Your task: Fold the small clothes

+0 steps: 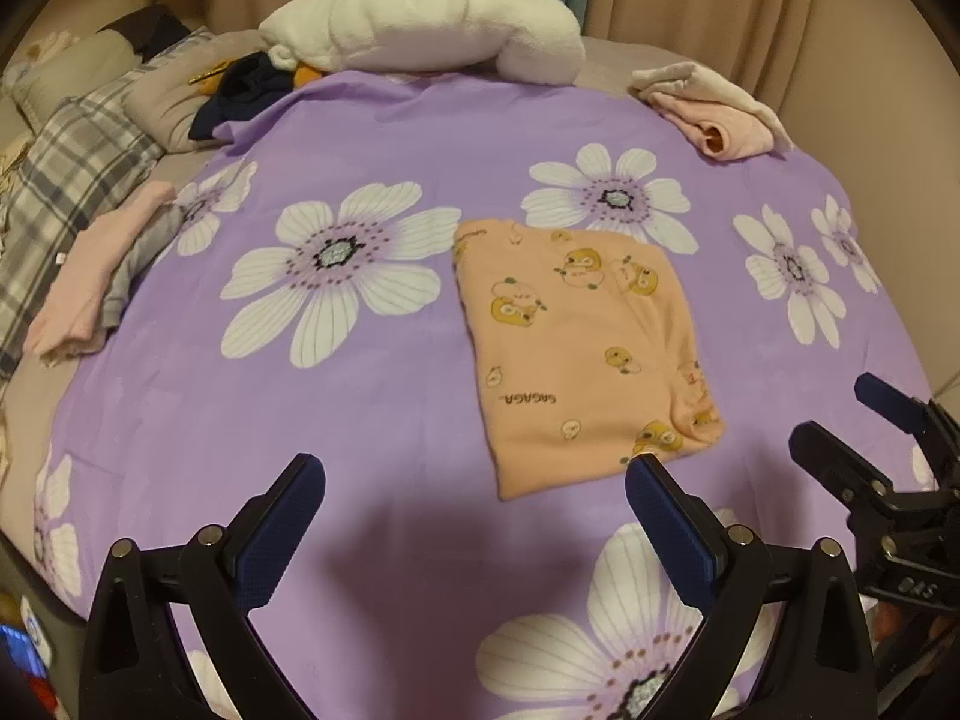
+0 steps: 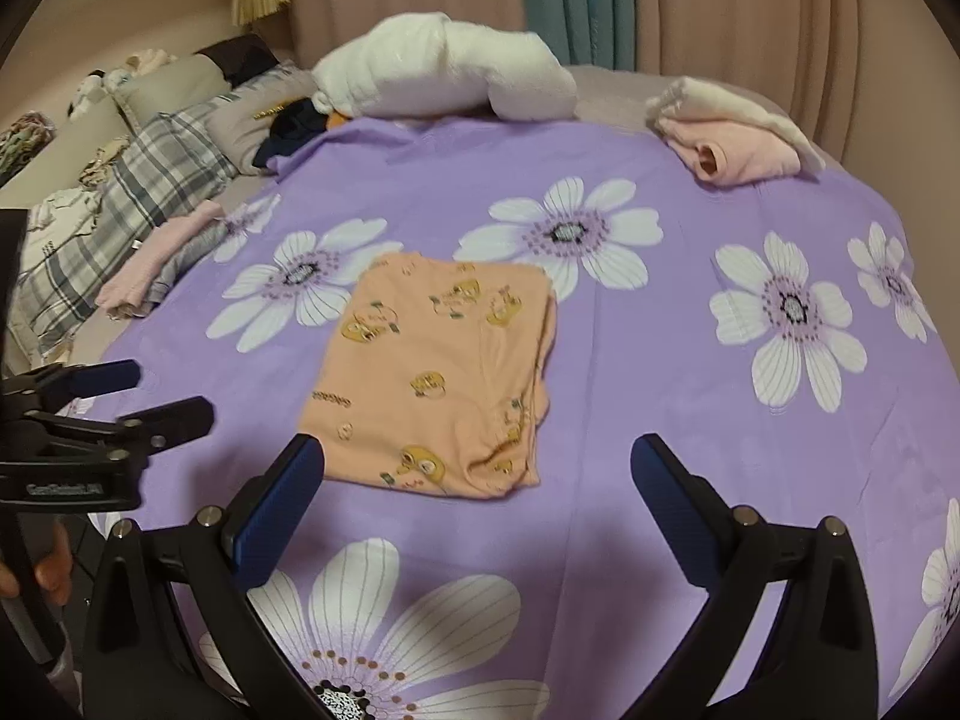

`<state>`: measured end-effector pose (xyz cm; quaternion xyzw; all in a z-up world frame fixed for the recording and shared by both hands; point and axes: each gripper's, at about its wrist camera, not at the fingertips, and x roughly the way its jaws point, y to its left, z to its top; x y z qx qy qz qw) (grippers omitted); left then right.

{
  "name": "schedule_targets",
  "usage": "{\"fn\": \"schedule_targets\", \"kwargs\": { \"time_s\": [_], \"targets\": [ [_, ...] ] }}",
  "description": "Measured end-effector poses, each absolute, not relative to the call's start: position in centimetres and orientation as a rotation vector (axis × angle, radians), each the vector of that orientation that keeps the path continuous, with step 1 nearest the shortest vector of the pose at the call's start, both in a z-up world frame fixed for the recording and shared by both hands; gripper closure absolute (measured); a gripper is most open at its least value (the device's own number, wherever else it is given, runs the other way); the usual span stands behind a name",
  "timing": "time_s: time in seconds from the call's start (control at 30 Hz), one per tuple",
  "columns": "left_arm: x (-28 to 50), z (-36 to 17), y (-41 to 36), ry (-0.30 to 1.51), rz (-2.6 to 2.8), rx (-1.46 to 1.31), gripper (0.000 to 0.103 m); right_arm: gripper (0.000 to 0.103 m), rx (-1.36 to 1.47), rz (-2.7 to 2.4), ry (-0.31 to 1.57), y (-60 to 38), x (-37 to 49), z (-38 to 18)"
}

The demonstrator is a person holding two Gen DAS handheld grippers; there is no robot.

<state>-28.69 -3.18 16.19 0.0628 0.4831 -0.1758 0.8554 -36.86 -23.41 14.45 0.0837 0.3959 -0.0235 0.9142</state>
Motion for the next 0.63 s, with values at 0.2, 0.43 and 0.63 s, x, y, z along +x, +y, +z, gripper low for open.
{"fn": "schedule_targets", "kwargs": {
  "time_s": [0.2, 0.43, 0.63],
  "targets": [
    [-28.85, 16.18, -3.00, 1.022, -0.363, 0.129, 0.004, 0.000, 0.180, -0.049, 0.822, -23.17, -36.83, 14.33],
    [-29.04, 16.08, -2.97, 1.023, -0.355, 0.133, 0.004, 0.000, 0.167, -0.039, 0.826, -22.76, -36.67, 14.32],
    [-28.98, 16.12, -2.90, 1.015, -0.338, 0.136, 0.004, 0.000, 0.170, -0.033, 0.830, -22.47, -36.55, 14.28]
  ]
}}
